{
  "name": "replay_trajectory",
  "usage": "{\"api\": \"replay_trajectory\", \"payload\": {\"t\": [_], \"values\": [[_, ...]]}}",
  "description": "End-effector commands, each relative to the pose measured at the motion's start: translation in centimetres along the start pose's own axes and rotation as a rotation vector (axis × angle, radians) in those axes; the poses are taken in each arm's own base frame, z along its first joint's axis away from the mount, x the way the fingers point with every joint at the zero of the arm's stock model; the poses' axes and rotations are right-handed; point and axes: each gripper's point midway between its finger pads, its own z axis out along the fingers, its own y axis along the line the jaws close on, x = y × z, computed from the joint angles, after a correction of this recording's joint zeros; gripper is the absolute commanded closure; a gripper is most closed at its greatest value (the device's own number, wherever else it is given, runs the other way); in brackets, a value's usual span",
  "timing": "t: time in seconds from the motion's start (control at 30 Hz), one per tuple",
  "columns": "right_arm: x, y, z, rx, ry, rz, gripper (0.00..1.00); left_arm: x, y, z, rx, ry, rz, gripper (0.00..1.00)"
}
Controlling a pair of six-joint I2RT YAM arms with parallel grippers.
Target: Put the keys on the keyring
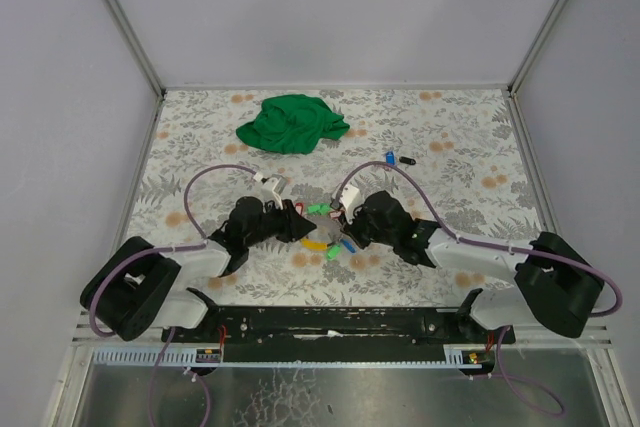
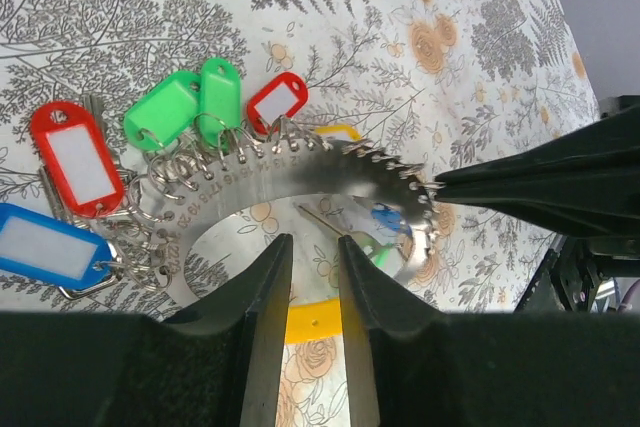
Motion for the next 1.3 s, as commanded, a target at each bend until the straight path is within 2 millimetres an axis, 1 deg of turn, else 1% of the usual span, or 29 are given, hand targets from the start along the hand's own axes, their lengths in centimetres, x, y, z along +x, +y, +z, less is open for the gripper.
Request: {"api": "replay_trajectory", "payload": {"t": [0.0, 0.17, 0.2, 0.27, 0.4, 0.5, 0.53, 0.6, 0.7, 0.83, 0.93, 1.03, 1.1, 1.27], "values": [[-6.3, 0.0, -1.2, -0.049, -0.296, -0.049, 0.99, -1.2, -1.4, 0.7, 0.101, -0.018, 0.016, 0.75], [-8.1, 1.0, -1.5, -0.128, -0.399, -0.074, 0.99, 0.5, -1.7, 0.9, 0.139, 0.039, -0.041, 0.75], [-8.1, 1.3, -1.5, -0.145, -0.405, -0.078, 0.99, 0.8, -1.9, 0.9, 0.151, 0.047, -0.047, 0.74], [-8.6, 1.8, -1.5, -0.174, -0.440, -0.088, 0.99, 1.6, -2.5, 1.1, 0.171, 0.063, -0.046, 0.74], [-8.6, 2.3, -1.2, -0.205, -0.468, -0.084, 0.99, 2.6, -4.4, 1.2, 0.228, 0.074, -0.033, 0.74], [-8.4, 2.2, -1.3, -0.203, -0.489, -0.086, 0.99, 2.1, -5.4, 0.4, 0.274, 0.024, -0.023, 0.74], [-8.4, 2.1, -1.5, -0.205, -0.499, -0.085, 0.99, 1.9, -5.2, 0.0, 0.270, 0.008, -0.011, 0.74], [-8.3, 1.8, -1.9, -0.214, -0.512, -0.077, 0.99, 0.9, -5.0, -0.7, 0.262, -0.040, 0.028, 0.73], [-8.6, 1.5, -2.4, -0.232, -0.531, -0.080, 0.99, -0.7, -5.0, -1.8, 0.267, -0.107, 0.106, 0.71], [-9.1, 2.1, -3.2, -0.295, -0.557, -0.110, 0.99, -2.5, -5.0, -3.3, 0.282, -0.182, 0.213, 0.70], [-9.4, 2.3, -3.6, -0.336, -0.572, -0.136, 0.98, -3.5, -5.7, -4.1, 0.322, -0.236, 0.326, 0.70], [-9.8, 2.2, -4.1, -0.360, -0.594, -0.150, 0.98, -4.0, -6.8, -4.7, 0.385, -0.280, 0.442, 0.68], [-10.1, 2.1, -4.4, -0.376, -0.610, -0.161, 0.98, -4.3, -7.3, -5.0, 0.417, -0.306, 0.486, 0.68], [-10.7, 2.6, -5.3, -0.451, -0.628, -0.193, 0.98, -4.4, -8.1, -4.8, 0.519, -0.266, 0.569, 0.67]]}}
